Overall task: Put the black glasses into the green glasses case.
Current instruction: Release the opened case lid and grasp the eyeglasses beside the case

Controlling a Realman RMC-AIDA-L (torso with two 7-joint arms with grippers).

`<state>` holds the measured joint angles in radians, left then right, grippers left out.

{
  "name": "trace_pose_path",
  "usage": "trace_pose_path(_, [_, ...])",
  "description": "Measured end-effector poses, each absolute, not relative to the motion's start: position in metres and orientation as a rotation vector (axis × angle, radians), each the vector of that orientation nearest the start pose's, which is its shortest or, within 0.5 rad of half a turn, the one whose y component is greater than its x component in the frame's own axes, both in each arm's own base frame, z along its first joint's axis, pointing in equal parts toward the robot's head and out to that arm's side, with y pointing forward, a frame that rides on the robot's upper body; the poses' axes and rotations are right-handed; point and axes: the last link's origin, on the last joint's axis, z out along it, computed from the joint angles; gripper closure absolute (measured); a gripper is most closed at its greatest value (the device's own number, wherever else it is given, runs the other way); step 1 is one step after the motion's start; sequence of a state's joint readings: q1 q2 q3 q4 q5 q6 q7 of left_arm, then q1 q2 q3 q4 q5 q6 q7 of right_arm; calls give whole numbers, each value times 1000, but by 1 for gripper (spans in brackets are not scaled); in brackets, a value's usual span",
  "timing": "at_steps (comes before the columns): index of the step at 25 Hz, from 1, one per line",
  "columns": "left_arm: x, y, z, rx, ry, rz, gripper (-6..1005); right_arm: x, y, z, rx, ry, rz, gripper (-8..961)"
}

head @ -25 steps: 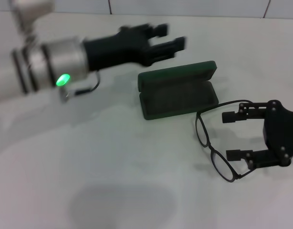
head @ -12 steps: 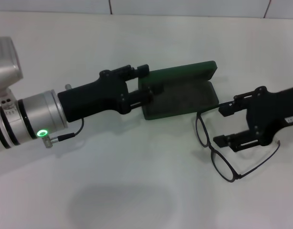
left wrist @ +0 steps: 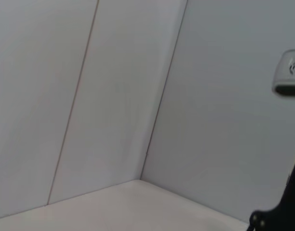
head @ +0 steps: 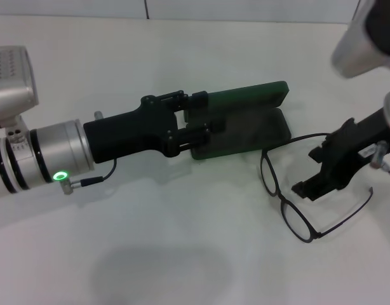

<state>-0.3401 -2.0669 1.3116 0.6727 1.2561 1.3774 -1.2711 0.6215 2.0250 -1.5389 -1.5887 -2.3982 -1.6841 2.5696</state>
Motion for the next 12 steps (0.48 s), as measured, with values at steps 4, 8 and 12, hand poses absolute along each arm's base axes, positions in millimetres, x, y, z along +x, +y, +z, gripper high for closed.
trace_pose_path(4, [-233, 312, -31, -2594, -592, -1047, 361, 110, 326, -13, -2819, 575, -507, 284])
trace_pose_path(8, [-229, 315, -35, -2610, -601, -1056, 361, 119, 329, -20, -2792, 595, -499, 285])
trace_pose_path(12, [-226, 316, -36, -2614, -602, -1063, 361, 126, 329, -29, -2782, 608, -483, 305])
